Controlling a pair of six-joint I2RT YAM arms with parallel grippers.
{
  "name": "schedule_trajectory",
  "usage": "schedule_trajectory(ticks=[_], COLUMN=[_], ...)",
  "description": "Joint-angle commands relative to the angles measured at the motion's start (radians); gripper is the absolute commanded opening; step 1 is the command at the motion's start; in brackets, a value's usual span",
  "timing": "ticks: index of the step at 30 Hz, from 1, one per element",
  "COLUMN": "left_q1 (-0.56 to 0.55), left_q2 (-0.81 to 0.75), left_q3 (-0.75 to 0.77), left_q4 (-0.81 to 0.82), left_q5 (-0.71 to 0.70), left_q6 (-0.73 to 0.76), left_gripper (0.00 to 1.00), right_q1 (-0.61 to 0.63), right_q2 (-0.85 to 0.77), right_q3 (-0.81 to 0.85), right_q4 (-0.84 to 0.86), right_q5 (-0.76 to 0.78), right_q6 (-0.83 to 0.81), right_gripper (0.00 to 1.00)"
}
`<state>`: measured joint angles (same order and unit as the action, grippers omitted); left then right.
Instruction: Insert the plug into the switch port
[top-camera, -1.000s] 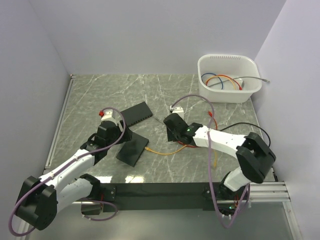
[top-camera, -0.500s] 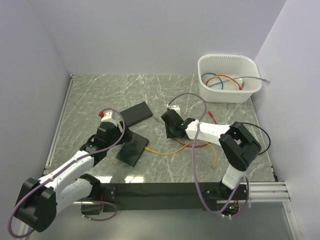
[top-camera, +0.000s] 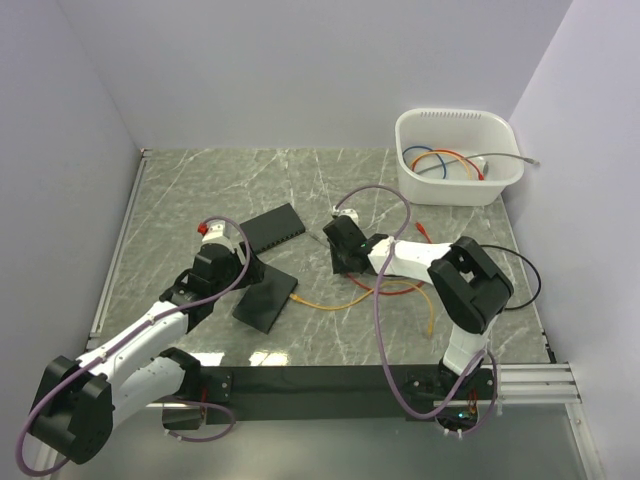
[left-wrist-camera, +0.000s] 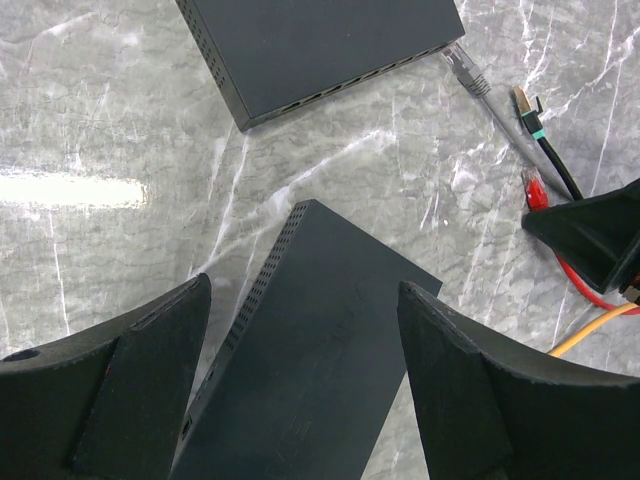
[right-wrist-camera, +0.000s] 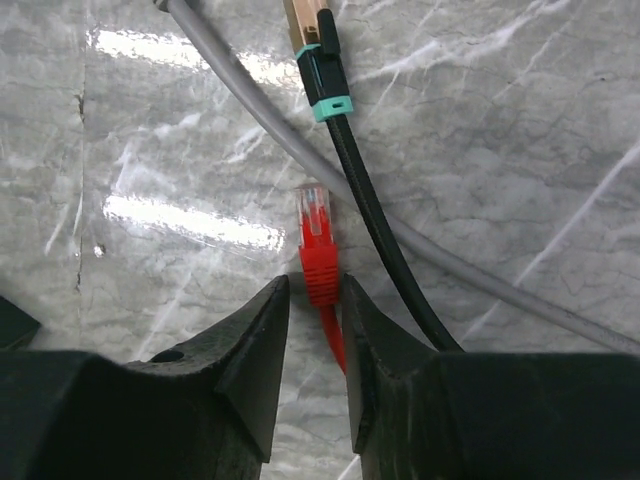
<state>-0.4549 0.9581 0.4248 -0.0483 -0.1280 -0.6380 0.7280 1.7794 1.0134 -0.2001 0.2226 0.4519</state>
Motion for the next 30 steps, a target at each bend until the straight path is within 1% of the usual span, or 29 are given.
schedule_trajectory(ticks=[1,2,3,4,5,8,10,14,15,17,18,20,21,25,30], left_q1=[0.001,0.001,0.001,0.001,0.001,0.001,0.001,0.001,0.001,0.001,0.001,0.001,0.001,0.001,0.001], left_q2=[-0.007,-0.009,-0.007,-0.007,-0.007,-0.010,-0.021,-0.044,-0.051,-0.058,-0.062,-0.064,-0.068,-0.073,-0.079], left_q3=[0.000,0.000,0.000,0.000,0.000,-0.001,-0.006,-0.017,-0.018,-0.021,-0.023,-0.024,-0.026,-0.029,-0.031], left_q4=[0.041,0.041,0.039,0.041,0.041,0.039,0.041,0.042,0.042,0.041,0.042,0.042,0.042,0.041,0.042], left_q5=[0.013,0.013,0.013,0.013,0.011,0.010,0.010,0.008,0.007,0.007,0.004,0.005,0.002,0.007,0.004], left_q6=[0.023,0.023,0.023,0.023,0.023,0.020,0.021,0.020,0.018,0.018,0.015,0.017,0.017,0.018,0.015], left_gripper=[0.81,0.81,0.81,0.81,0.81,0.81,0.81,0.81,0.81,0.81,0.81,0.81,0.80,0.80,0.80], right_q1=[-0.004,-0.006,-0.006,-0.006,-0.006,-0.004,0.007,0.106,0.170,0.252,0.321,0.373,0.423,0.475,0.499], right_q2=[0.025,0.029,0.031,0.034,0.028,0.002,-0.056,-0.190,-0.248,-0.297,-0.336,-0.369,-0.400,-0.451,-0.468], right_q3=[0.021,0.019,0.020,0.019,0.011,-0.019,-0.045,-0.139,-0.157,-0.209,-0.223,-0.274,-0.292,-0.354,-0.366], right_q4=[0.037,0.039,0.039,0.042,0.048,0.068,0.106,0.177,0.197,0.252,0.280,0.316,0.355,0.416,0.426], right_q5=[-0.008,-0.008,-0.011,-0.011,-0.011,-0.019,-0.040,-0.026,-0.019,0.010,0.015,-0.009,-0.029,-0.097,-0.117], right_q6=[-0.009,-0.009,-0.009,-0.010,-0.009,-0.013,-0.034,-0.123,-0.142,-0.192,-0.199,-0.229,-0.237,-0.243,-0.245], right_gripper=[0.33,0.31,0.22,0.17,0.08,0.01,0.00,0.00,0.00,0.00,0.00,0.00,0.00,0.00,0.00])
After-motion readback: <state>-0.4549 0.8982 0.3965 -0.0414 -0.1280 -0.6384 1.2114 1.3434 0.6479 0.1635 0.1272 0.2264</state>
